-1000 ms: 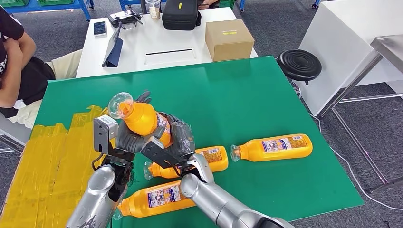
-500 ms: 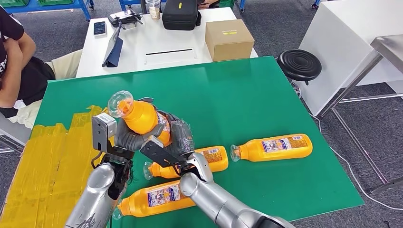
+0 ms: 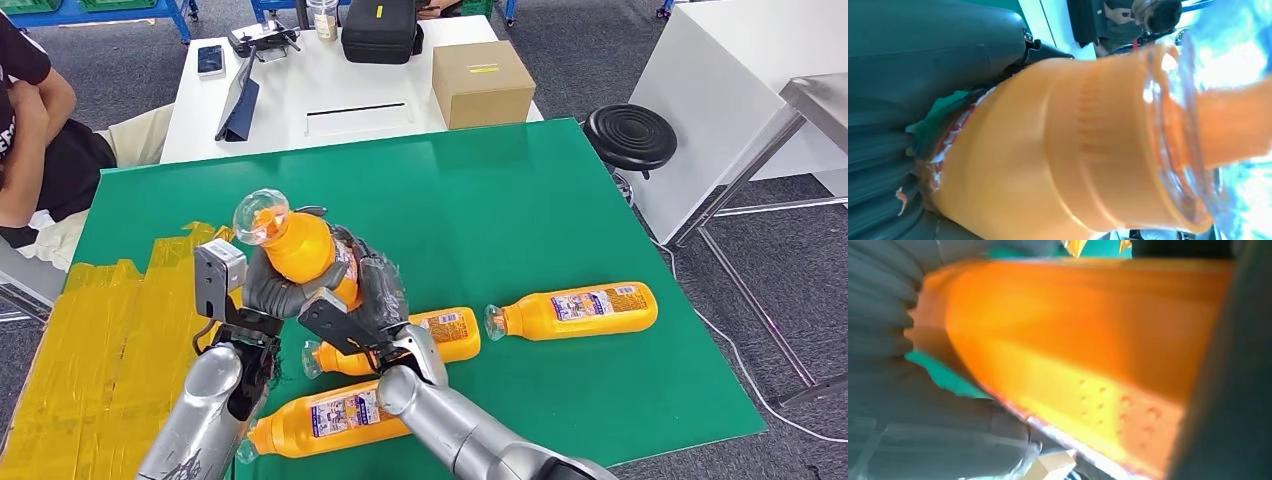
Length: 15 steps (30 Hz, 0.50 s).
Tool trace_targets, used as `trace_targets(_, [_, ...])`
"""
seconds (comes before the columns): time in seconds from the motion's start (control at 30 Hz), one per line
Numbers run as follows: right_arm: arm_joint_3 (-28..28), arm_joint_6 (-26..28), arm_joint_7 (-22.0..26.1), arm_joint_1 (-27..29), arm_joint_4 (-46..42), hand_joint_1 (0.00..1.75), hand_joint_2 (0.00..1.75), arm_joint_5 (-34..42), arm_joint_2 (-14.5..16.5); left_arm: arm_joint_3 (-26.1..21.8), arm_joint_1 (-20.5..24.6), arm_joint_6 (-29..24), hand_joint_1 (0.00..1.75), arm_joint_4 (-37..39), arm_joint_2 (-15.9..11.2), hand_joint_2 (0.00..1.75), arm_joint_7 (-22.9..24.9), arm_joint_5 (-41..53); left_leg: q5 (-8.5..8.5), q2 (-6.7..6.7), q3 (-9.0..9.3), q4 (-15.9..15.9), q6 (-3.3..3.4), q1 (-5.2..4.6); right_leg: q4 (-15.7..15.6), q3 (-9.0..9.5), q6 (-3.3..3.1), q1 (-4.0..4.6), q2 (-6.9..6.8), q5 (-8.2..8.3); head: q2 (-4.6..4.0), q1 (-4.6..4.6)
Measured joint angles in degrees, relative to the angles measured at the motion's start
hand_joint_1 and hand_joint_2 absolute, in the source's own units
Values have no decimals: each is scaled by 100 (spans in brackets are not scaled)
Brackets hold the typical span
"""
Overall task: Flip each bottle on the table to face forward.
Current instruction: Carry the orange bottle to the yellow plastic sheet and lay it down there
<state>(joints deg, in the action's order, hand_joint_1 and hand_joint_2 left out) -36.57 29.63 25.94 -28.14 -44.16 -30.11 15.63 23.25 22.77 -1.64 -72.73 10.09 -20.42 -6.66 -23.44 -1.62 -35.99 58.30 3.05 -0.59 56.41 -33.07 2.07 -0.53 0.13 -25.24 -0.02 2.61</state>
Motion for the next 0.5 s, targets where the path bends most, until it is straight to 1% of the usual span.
trace_targets(0.13, [83,-204,59,162,-404,0,175,388,-63,-114,1,-26,175,-99,-6,175,-24,-27,0,0,0,0,0,0,0,0,0,0,0,0,0,0])
trace_targets(0.3, [219,-455,84,523,-1353,0,175,779,-248,-332,0,-56,175,-156,-49,175,-55,-45,0,-1,-1,0,0,0,0,-1,0,0,0,0,0,1])
trace_targets(0.43, [293,-431,128,846,-2263,0,175,869,-414,-474,-4,-121,175,-160,-96,175,-113,-43,0,-1,-2,0,0,0,0,-1,0,0,-1,0,0,0])
trace_targets(0.5, [311,-393,122,985,-2707,0,175,876,-498,-522,-7,-234,175,-166,-111,175,-157,49,0,-1,-2,0,0,0,0,-1,0,0,0,0,0,-1])
